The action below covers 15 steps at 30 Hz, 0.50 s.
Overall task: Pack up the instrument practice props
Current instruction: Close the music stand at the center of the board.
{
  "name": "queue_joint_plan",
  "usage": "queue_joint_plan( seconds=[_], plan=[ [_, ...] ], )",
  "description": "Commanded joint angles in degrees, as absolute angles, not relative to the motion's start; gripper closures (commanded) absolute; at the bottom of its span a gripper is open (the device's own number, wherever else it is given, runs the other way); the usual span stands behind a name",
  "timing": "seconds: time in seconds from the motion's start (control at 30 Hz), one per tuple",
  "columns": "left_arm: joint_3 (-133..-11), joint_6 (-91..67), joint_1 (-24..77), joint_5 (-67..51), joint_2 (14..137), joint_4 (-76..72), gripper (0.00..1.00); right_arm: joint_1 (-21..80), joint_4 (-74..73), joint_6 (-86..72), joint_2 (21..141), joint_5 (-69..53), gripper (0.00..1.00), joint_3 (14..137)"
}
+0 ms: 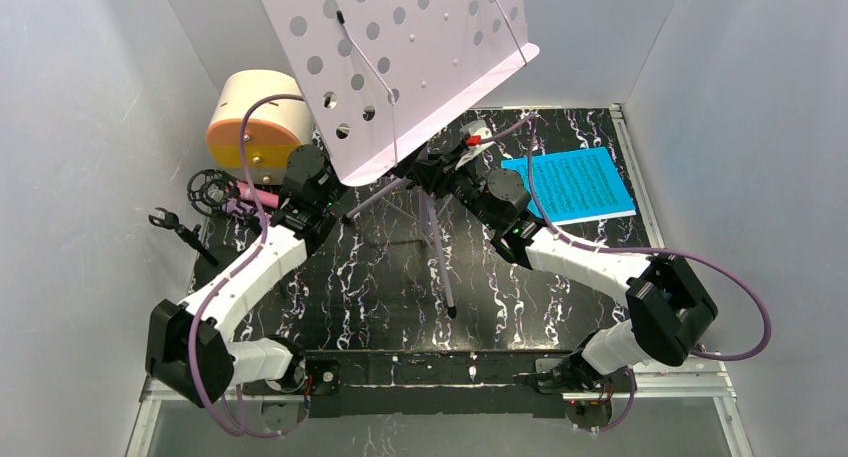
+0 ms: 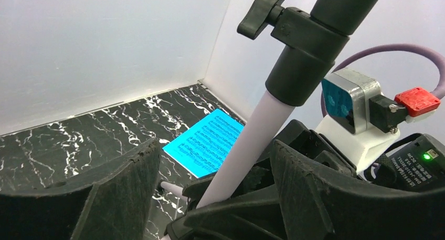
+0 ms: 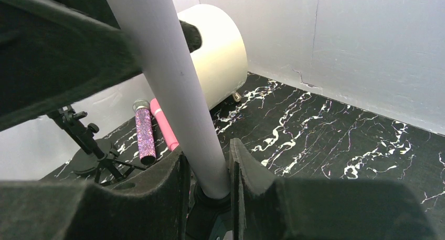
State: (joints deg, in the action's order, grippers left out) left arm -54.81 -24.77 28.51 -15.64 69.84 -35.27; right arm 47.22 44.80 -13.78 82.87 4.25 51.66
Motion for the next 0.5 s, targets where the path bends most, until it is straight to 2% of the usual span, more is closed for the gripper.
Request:
queue_joint_plan(
  seconds=[0.0, 0.13, 0.27, 0.37, 0.47],
  plan=[
    [-59.09, -23.40, 27.74, -21.28, 72.00, -39.69, 0.28, 47.97, 33.55, -20.05, 85.39, 0.37, 0.99, 51.14],
    [-62.07, -22.12, 27.34, -22.10, 73.88, -39.81, 0.33, 47.98, 33.21, -19.79, 86.02, 0.33, 0.99, 51.60],
    [-63.33, -21.23, 27.16, -22.67, 74.52, -40.02, 0.42, 47.99, 32.57, -19.56, 86.47, -1.44, 0.99, 51.97],
    [-63.32, -19.80, 27.16, -22.94, 74.39, -40.08, 0.56, 47.94, 32.05, -19.30, 86.65, -1.38, 0.99, 52.03],
    [-62.62, -18.57, 27.16, -23.23, 73.95, -40.11, 0.75, 47.99, 31.60, -19.15, 86.66, -1.17, 0.99, 52.10]
  ],
)
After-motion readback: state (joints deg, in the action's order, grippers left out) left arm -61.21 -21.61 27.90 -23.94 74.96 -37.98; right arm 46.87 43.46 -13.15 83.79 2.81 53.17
